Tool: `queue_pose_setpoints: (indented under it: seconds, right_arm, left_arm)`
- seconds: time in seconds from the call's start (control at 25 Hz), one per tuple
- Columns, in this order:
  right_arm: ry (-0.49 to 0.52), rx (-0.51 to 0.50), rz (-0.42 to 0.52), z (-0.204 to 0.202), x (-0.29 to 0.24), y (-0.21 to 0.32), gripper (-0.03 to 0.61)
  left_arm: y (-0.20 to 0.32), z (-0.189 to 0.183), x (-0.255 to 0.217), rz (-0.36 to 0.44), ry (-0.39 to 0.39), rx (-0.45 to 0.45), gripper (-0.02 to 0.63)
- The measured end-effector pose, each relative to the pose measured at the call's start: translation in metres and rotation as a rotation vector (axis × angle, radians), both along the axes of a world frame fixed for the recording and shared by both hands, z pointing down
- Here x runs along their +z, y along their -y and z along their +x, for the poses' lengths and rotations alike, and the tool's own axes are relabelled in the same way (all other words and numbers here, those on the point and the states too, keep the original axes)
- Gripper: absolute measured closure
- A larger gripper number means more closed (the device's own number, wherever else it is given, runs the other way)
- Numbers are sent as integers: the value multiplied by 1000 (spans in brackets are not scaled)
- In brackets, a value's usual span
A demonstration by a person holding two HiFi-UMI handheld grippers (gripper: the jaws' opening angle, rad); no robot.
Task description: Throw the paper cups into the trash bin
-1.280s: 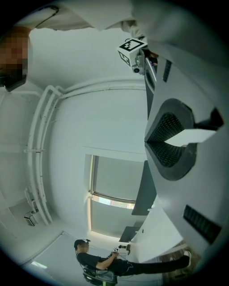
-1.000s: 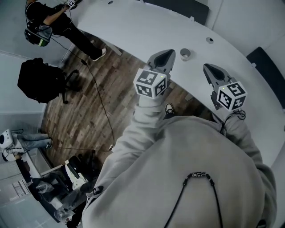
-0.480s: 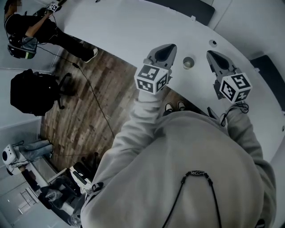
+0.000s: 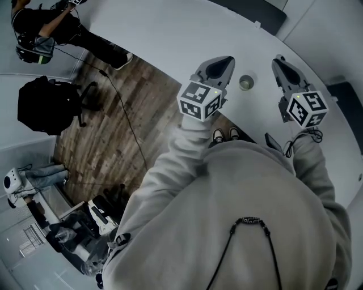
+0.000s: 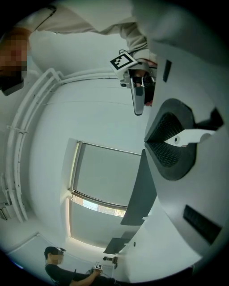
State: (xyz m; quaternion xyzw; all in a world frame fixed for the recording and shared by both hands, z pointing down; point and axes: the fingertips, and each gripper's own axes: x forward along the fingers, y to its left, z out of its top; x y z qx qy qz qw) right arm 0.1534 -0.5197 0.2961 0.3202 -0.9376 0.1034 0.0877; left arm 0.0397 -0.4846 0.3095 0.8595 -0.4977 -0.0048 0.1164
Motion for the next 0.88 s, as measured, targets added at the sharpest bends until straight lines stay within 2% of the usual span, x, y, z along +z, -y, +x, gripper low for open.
queue_pose_setpoints:
  seconds: [0.08, 0.24, 0.36, 0.68, 0.88]
  right_arm:
    - [11, -1, -20, 1, 4, 5, 560]
    - [9, -36, -43, -2, 4, 1, 560]
    - [-2, -57, -67, -10, 15, 3, 560]
    - [-65, -48, -150, -12, 77, 1, 560]
    - [-115, 3, -262, 4, 133, 2, 560]
  left_arm:
    - [1, -4, 1, -4, 7, -14, 611]
    - [3, -2, 4, -29, -44, -31, 611]
    - [1, -1, 16, -54, -35, -29, 611]
    - [-9, -2, 82, -152, -56, -34, 611]
    - [-18, -3, 132, -251, -92, -44, 611]
